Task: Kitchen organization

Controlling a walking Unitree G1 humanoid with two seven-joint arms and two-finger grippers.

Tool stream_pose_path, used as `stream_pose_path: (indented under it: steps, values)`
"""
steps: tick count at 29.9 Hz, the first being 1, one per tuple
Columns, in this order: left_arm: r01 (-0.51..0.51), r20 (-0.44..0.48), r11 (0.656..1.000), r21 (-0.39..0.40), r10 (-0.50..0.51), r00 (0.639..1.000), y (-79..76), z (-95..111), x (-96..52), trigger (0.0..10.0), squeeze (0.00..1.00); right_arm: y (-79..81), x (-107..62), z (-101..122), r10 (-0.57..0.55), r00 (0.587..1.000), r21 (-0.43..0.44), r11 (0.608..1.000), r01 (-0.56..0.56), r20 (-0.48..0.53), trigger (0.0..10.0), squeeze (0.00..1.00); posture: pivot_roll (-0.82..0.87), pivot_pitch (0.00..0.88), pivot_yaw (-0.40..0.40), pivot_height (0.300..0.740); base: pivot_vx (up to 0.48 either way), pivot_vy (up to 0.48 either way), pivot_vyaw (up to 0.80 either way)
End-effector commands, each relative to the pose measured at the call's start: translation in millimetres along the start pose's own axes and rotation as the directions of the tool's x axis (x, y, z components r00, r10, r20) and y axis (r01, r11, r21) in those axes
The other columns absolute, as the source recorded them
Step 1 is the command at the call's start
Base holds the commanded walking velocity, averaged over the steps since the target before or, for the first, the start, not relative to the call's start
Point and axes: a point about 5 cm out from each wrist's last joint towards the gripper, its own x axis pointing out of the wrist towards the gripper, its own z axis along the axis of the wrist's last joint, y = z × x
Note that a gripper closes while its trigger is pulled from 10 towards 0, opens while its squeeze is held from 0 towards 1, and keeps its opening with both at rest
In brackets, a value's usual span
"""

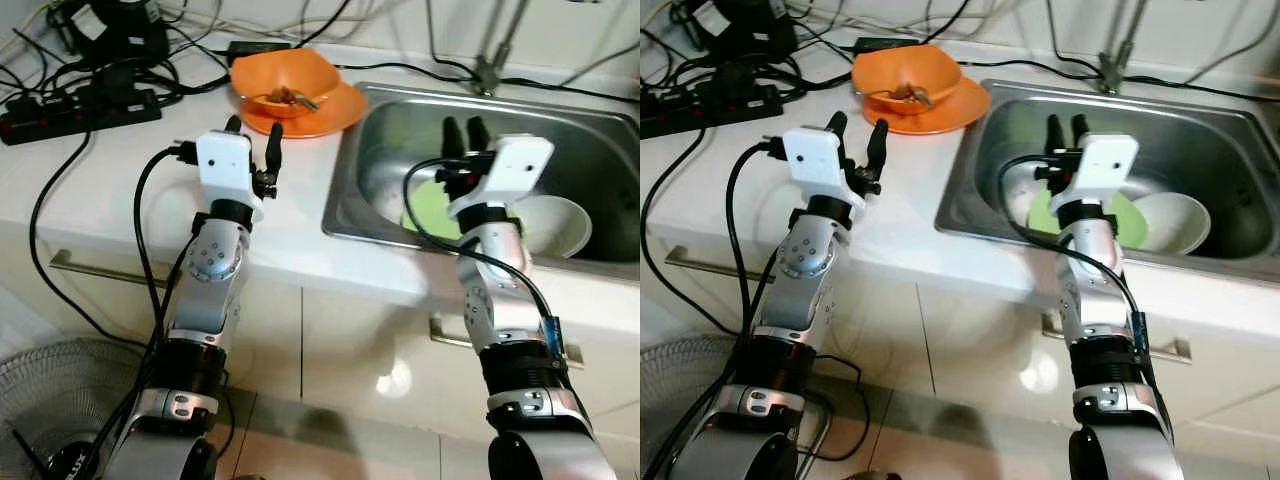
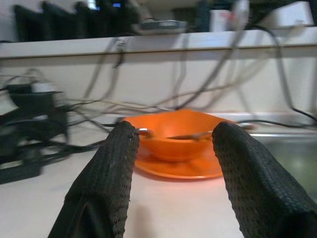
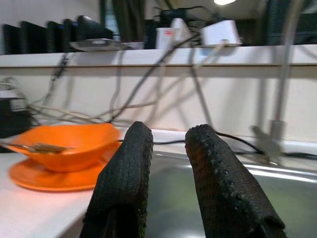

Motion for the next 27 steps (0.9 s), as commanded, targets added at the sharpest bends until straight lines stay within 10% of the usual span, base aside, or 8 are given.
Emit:
stream_pose_path:
  steps: [1,27]
  values:
    - [0.01,0.031,1.0,0.004,-0.01,0.999,-5.0,7.9,1.0,10.0,0.0,-4.9,0.5,0.2,-0.007,1.0,0.001,1.0,0.007,-0.004,10.0,0.0,0.06,0.04,-0.036,0.74,0.304,0.0,0.0]
    - [0.006,0.022,1.0,0.005,-0.006,1.0,-5.5,10.3,-2.4,10.0,0.0,-2.7,2.1,-2.6,-0.003,1.0,0.025,1.0,0.004,-0.024,10.0,0.0,0.06,0.072,-0.038,0.74,0.301,0.0,0.0]
